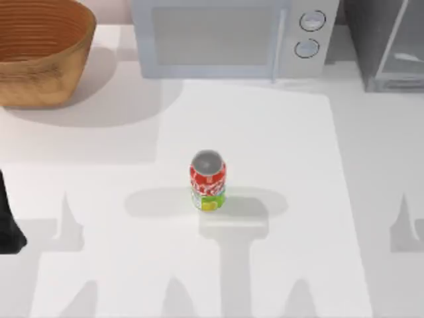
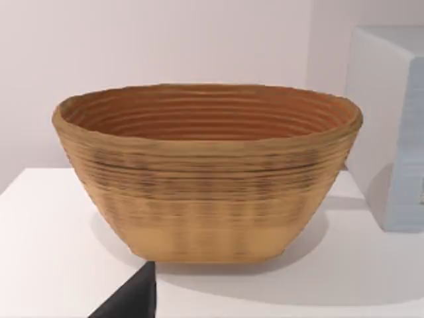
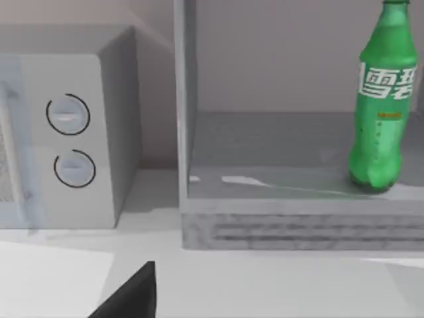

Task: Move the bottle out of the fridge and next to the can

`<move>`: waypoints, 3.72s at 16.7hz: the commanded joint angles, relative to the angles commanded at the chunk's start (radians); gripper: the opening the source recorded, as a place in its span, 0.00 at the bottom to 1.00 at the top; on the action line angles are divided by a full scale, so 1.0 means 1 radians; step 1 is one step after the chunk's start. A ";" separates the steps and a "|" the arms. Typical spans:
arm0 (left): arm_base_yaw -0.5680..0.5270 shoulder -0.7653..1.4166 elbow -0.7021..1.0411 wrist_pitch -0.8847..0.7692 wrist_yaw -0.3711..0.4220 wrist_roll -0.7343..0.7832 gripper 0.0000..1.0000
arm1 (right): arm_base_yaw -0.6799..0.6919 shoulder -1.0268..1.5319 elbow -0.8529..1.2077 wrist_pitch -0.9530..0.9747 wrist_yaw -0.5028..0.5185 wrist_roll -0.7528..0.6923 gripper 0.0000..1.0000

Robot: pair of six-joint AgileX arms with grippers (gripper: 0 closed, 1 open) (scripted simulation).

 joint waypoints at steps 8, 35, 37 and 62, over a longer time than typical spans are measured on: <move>0.000 0.000 0.000 0.000 0.000 0.000 1.00 | -0.063 0.220 0.123 0.158 -0.016 -0.001 1.00; 0.000 0.000 0.000 0.000 0.000 0.000 1.00 | -0.314 2.123 0.925 1.198 -0.277 0.003 1.00; 0.000 0.000 0.000 0.000 0.000 0.000 1.00 | -0.313 2.131 0.942 1.192 -0.274 0.003 1.00; 0.000 0.000 0.000 0.000 0.000 0.000 1.00 | -0.281 2.268 1.212 1.061 -0.238 0.001 0.10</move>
